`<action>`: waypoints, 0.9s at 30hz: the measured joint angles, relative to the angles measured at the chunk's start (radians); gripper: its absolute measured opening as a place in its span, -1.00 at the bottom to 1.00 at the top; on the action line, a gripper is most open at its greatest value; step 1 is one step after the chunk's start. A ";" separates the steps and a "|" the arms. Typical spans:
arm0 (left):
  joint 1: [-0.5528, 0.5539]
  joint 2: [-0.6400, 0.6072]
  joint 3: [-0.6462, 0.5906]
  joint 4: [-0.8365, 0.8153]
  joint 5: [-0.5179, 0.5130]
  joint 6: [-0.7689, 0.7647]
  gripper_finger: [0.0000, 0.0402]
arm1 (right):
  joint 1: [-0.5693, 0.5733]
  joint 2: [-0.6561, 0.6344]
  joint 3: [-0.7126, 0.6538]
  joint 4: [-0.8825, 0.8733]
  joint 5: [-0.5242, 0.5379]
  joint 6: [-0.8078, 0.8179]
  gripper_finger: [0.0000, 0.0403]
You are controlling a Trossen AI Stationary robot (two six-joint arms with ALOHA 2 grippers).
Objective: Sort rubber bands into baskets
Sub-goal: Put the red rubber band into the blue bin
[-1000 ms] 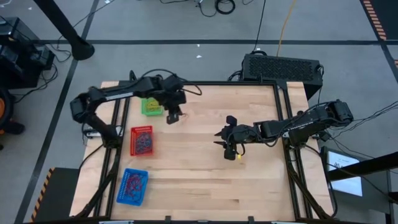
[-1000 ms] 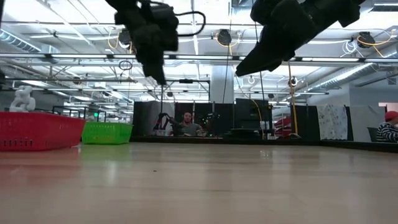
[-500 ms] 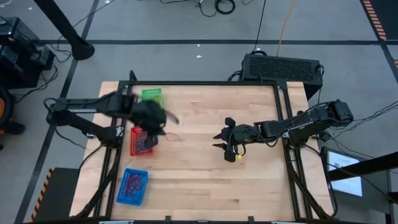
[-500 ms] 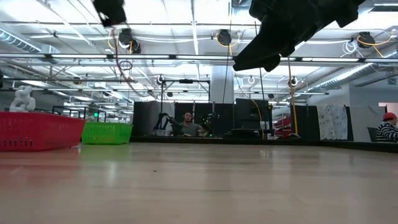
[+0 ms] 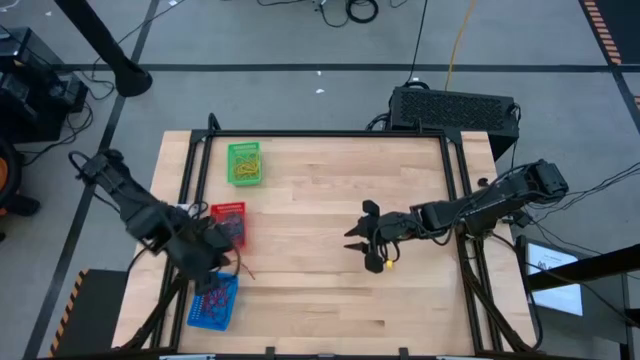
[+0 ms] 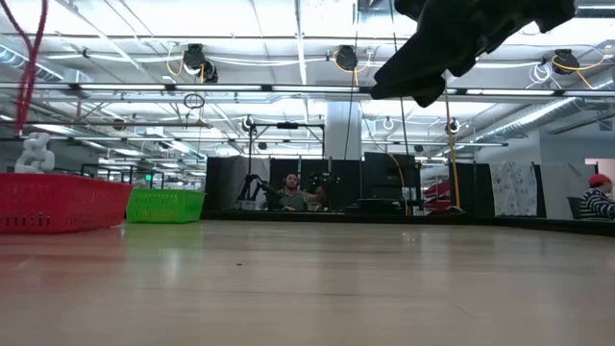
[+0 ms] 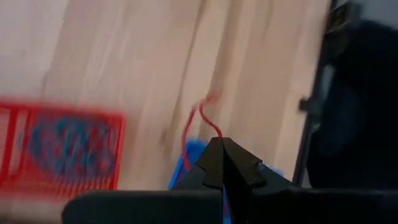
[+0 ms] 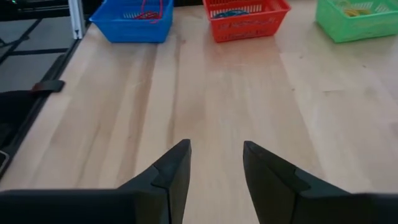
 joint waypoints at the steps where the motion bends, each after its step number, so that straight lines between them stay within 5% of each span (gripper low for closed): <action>1: -0.028 0.003 0.000 -0.034 -0.007 -0.054 -1.00 | 0.006 0.000 0.000 0.000 0.000 0.007 -0.31; 14: -0.260 0.086 0.000 -0.188 0.075 -0.439 -1.00 | 0.047 0.000 0.000 0.000 0.005 0.032 -0.31; 27: -0.301 0.167 0.000 -0.019 0.188 -0.477 -1.00 | 0.047 0.000 0.000 0.001 0.006 0.017 -0.31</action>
